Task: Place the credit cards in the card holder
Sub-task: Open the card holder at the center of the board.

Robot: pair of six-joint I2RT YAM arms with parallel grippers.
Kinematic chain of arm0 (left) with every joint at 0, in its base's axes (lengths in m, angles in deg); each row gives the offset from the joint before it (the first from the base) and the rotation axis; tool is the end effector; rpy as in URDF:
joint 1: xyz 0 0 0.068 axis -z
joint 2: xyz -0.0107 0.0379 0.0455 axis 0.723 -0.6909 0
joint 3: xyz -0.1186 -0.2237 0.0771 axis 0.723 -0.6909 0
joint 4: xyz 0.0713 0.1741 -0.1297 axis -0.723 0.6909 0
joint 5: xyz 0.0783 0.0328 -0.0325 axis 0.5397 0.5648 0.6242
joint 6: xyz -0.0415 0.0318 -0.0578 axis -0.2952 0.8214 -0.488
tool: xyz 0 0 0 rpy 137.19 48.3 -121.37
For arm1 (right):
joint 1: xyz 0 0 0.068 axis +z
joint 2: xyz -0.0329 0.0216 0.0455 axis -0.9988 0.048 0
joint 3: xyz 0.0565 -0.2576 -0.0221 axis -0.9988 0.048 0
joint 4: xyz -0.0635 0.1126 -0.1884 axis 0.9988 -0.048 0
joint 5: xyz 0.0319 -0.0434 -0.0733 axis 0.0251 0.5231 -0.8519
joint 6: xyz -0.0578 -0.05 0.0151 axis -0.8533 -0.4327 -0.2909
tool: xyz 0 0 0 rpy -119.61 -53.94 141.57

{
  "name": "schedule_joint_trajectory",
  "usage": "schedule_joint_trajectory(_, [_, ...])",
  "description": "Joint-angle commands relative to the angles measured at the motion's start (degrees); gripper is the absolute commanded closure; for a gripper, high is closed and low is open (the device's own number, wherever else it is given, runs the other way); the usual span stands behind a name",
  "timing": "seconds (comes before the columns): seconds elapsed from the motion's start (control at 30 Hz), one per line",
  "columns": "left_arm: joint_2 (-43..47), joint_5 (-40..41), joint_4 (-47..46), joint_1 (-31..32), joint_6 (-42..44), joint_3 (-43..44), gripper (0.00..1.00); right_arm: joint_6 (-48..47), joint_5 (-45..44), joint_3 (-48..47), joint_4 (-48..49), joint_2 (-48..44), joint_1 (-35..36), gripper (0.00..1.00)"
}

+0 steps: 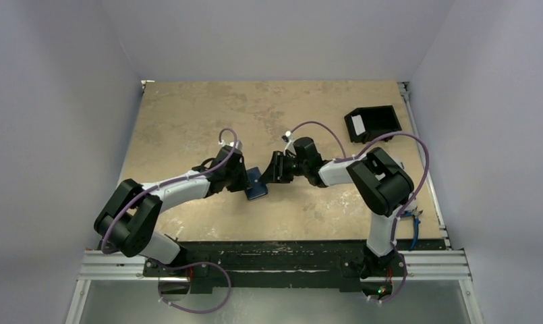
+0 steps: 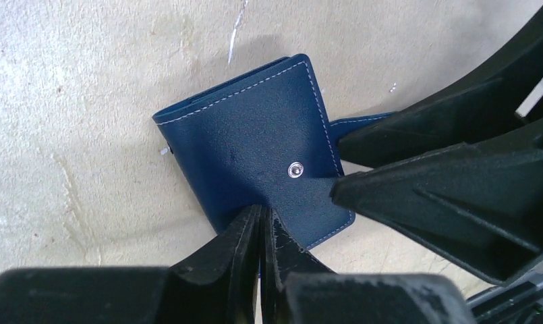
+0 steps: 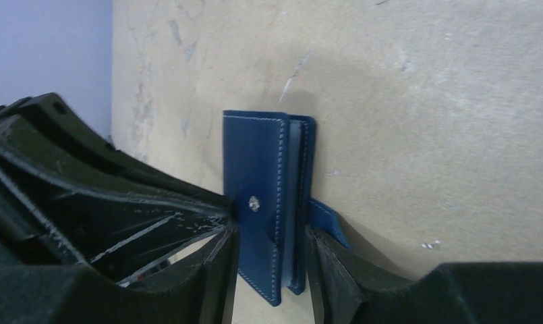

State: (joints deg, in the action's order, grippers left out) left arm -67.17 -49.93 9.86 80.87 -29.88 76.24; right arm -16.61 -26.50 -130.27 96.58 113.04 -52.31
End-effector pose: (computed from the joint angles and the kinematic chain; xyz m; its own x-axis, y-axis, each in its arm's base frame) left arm 0.2282 -0.1554 0.1565 -0.8539 -0.2400 -0.4617 -0.0381 0.9138 -0.4044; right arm 0.2829 0.2379 0.1341 -0.9070 0.0859 -0.4124 -0.2941 0.5716 0.7660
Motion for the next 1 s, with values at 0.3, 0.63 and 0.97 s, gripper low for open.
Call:
schedule_joint_trajectory(0.3, [-5.33,-3.84,-9.79,-7.26,1.4,-3.16,0.95,11.59,10.35,-6.23,14.66,6.73,2.06,0.73])
schedule_joint_trajectory(0.63, [-7.55,-11.06,-2.36,-18.35,5.9,8.46,0.83,-10.29,-9.35,-27.19,-11.8,10.69,2.27,1.0])
schedule_joint_trajectory(0.97, [-4.88,-24.86,-0.59,-33.29,1.2,12.93,0.39,-21.85,-31.77,-43.81,-29.26,14.19,9.39,1.0])
